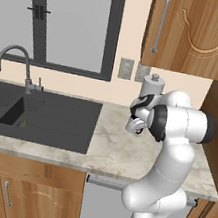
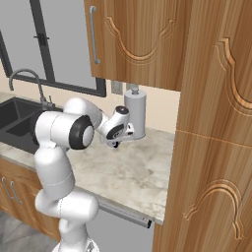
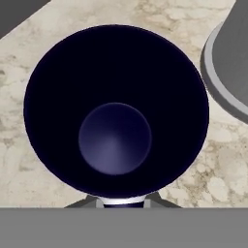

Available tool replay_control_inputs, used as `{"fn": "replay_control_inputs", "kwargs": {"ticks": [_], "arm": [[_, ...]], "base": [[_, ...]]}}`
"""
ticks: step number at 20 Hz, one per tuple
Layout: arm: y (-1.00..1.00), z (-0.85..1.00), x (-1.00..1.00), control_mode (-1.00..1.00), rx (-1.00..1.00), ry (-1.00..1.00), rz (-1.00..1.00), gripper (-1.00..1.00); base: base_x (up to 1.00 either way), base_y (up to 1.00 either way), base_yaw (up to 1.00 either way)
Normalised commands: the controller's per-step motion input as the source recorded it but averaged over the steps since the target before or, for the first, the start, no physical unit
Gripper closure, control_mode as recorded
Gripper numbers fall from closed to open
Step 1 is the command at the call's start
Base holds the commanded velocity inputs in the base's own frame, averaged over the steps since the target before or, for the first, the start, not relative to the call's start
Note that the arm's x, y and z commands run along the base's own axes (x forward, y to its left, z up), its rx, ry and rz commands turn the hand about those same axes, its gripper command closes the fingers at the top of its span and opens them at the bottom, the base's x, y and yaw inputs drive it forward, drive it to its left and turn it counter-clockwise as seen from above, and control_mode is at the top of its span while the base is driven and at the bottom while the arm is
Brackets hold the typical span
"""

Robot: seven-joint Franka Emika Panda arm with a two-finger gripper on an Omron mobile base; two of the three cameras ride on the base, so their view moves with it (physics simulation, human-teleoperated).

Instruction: Clear the mugs and bowl far away from the sink.

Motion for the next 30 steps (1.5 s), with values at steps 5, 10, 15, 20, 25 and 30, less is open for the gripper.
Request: {"fn": "replay_control_inputs", "kwargs": {"ticks": [5,10,15,20,25,30], "arm": [[0.17,0.74,-0.52,-1.00,0.00,-0.16,0.00,1.00],[0.34,1.00,-0.75,-1.00,0.00,-0.12,0.00,1.00],[0.42,1.00,-0.87,-1.00,-0.02,0.00,0.02,1.00],[0.36,0.93,-1.00,-1.00,-0.06,-0.11,0.05,1.00],[0.09,0.29,-0.39,-1.00,-0.01,-0.17,0.01,1.00],[0.00,0.00,-0.18,1.00,0.00,0.00,0.07,1.00]], "base": [[0.00,0.00,0.00],[0.00,0.00,0.00],[0.00,0.00,0.00],[0.00,0.00,0.00],[0.00,0.00,0.00],[-0.29,0.00,0.30]]}}
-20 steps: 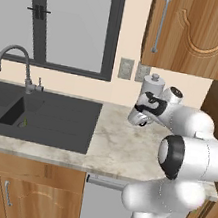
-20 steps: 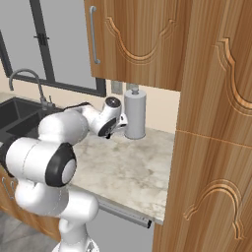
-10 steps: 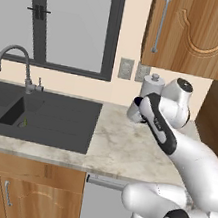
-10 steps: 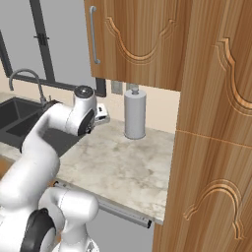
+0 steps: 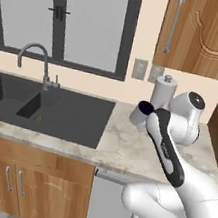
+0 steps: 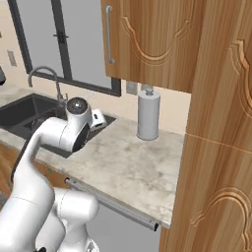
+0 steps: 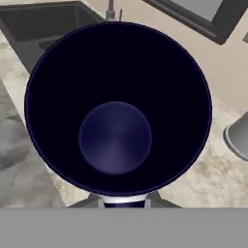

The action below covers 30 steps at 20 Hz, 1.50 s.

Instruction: Clear the mugs and bowl far away from the sink.

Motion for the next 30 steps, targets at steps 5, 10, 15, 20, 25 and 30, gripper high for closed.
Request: {"fn": "replay_control_inputs", "kwargs": {"ticks": [5,10,15,20,25,30], "arm": [[0.00,0.00,0.00,1.00,0.00,0.00,0.00,1.00],[0.00,0.00,0.00,1.00,0.00,0.00,0.00,1.00],[0.00,0.00,0.00,1.00,0.00,0.00,0.00,1.00],[0.00,0.00,0.00,1.00,0.00,0.00,0.00,1.00],[0.00,0.00,0.00,1.00,0.00,0.00,0.00,1.00],[0.00,0.00,0.00,1.00,0.00,0.00,0.00,1.00]], "base": [[-0.31,0.00,0.91],[-0.04,0.00,0.97],[0.00,0.00,0.99],[0.00,0.08,0.94],[0.17,0.22,0.78],[0.47,0.18,0.70]]}}
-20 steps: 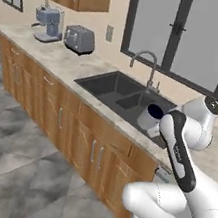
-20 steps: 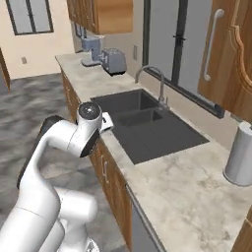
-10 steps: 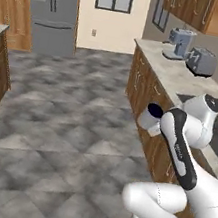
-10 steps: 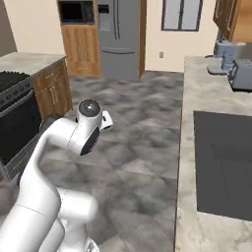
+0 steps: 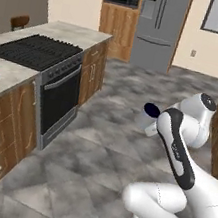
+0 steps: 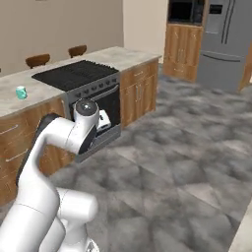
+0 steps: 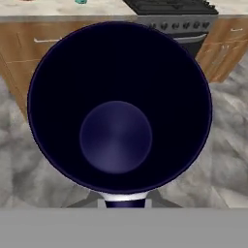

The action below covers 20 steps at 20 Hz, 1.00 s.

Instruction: Clear the mugs and bowl far away from the sink.

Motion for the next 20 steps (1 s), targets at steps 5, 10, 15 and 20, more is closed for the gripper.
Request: {"fn": "replay_control_inputs", "kwargs": {"ticks": [5,10,15,20], "arm": [[0.00,0.00,0.00,1.00,0.00,0.00,0.00,1.00],[0.00,0.00,0.00,1.00,0.00,0.00,0.00,1.00],[0.00,0.00,0.00,1.00,0.00,0.00,0.00,1.00],[0.00,0.00,0.00,1.00,0.00,0.00,0.00,1.00]], "base": [[0.69,0.17,0.64],[0.84,0.19,0.59],[0.36,0.84,0.52],[0.00,1.00,0.40]]}}
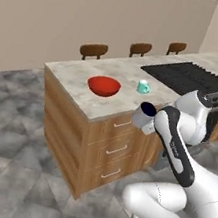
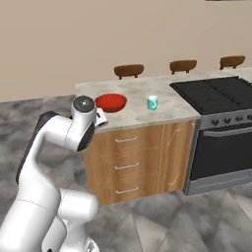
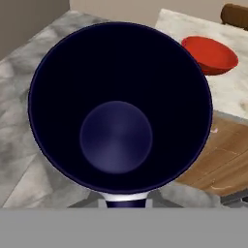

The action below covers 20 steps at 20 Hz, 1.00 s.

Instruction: Clear the mugs and bowl far away from the sink.

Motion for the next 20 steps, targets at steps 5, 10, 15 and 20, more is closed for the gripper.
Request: {"fn": "replay_control_inputs", "kwargs": {"ticks": [5,10,15,20], "arm": [[0.00,0.00,0.00,1.00,0.00,0.00,0.00,1.00],[0.00,0.00,0.00,1.00,0.00,0.00,0.00,1.00],[0.00,0.00,0.00,1.00,0.00,0.00,0.00,1.00],[0.00,0.00,0.00,1.00,0.00,0.00,0.00,1.00]], "base": [[0.01,1.00,0.28],[0.61,1.00,0.08],[1.00,1.00,-0.10],[1.00,1.00,-0.36]]}}
